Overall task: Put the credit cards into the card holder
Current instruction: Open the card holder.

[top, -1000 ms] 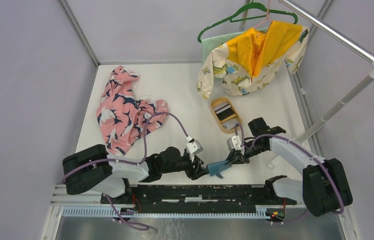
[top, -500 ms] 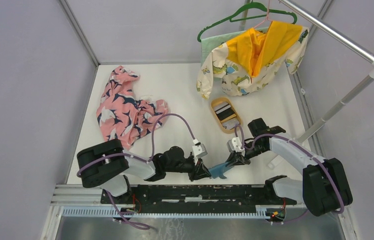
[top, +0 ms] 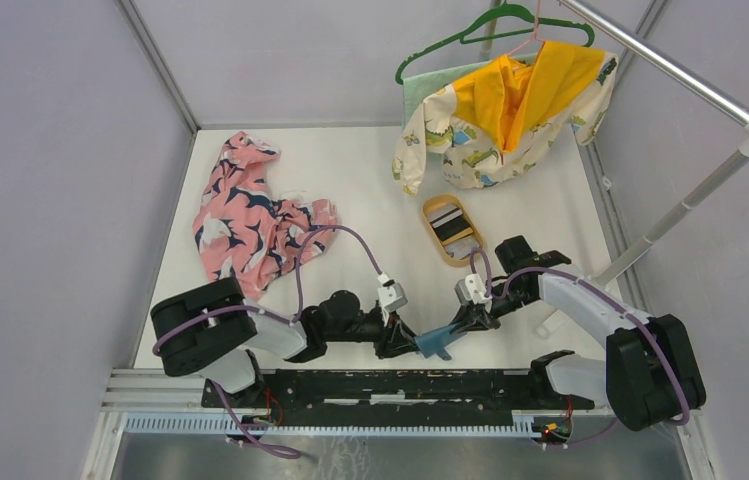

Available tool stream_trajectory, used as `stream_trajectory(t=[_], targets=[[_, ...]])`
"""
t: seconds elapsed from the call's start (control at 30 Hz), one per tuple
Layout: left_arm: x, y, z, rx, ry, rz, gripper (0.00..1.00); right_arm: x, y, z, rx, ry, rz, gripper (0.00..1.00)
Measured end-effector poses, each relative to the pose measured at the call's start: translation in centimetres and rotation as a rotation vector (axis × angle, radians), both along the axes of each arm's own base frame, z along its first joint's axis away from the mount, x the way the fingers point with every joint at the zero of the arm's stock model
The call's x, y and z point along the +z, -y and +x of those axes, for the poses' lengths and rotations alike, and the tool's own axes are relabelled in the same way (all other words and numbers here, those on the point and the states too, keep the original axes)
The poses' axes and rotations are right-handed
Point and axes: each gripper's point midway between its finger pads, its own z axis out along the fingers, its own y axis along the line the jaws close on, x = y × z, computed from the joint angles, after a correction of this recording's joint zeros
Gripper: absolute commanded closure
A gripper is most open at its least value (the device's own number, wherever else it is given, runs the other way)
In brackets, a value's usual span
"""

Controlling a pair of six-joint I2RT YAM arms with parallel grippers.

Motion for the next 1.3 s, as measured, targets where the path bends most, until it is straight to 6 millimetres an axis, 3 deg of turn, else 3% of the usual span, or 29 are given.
stream_trajectory(t=[0.23, 0.37, 0.4, 0.5, 0.6, 0.73, 0.93, 1.1, 1.3], targets=[[0.0, 0.3, 0.2, 0.008, -0.015, -0.021, 0.65, 0.0, 0.0, -0.1, 0.000, -0.011, -0.001, 0.83], [-0.4, 0.6, -0.2, -0.009, -0.040, -0.031, 0.94, -0.2, 0.1, -0.2, 0.000, -0.018, -0.007, 0.80], [-0.5, 0.7, -0.3, -0.013, -0.047, -0.034, 0.98, -0.2, 0.1, -0.2, 0.000, -0.019, -0.009, 0.75], [-0.4, 0.9, -0.4, -0.019, -0.061, -0.051, 0.98, -0.2, 0.1, -0.2, -0.002, -0.025, -0.008, 0.43], [0.5, 1.0, 0.1, 0.008, -0.088, -0.100, 0.98, 0.0, 0.0, -0.1, -0.002, -0.020, -0.006, 0.02], [0.7, -0.1, 1.7, 0.088, -0.226, -0.174, 0.98, 0.8, 0.1, 0.9, -0.009, 0.071, -0.019, 0.02], [-2.5, -0.7, 1.8, 0.181, -0.540, -0.129, 0.98, 3.3, 0.2, 3.6, -0.099, 0.377, 0.020, 0.02], [-1.5, -0.1, 1.9, 0.211, -0.683, -0.167, 0.98, 2.3, 0.9, 4.2, -0.145, 0.545, 0.025, 0.02], [-0.6, 0.3, 2.2, 0.248, -0.818, -0.197, 0.98, 1.1, 1.2, 4.2, -0.098, 0.630, 0.012, 0.06]])
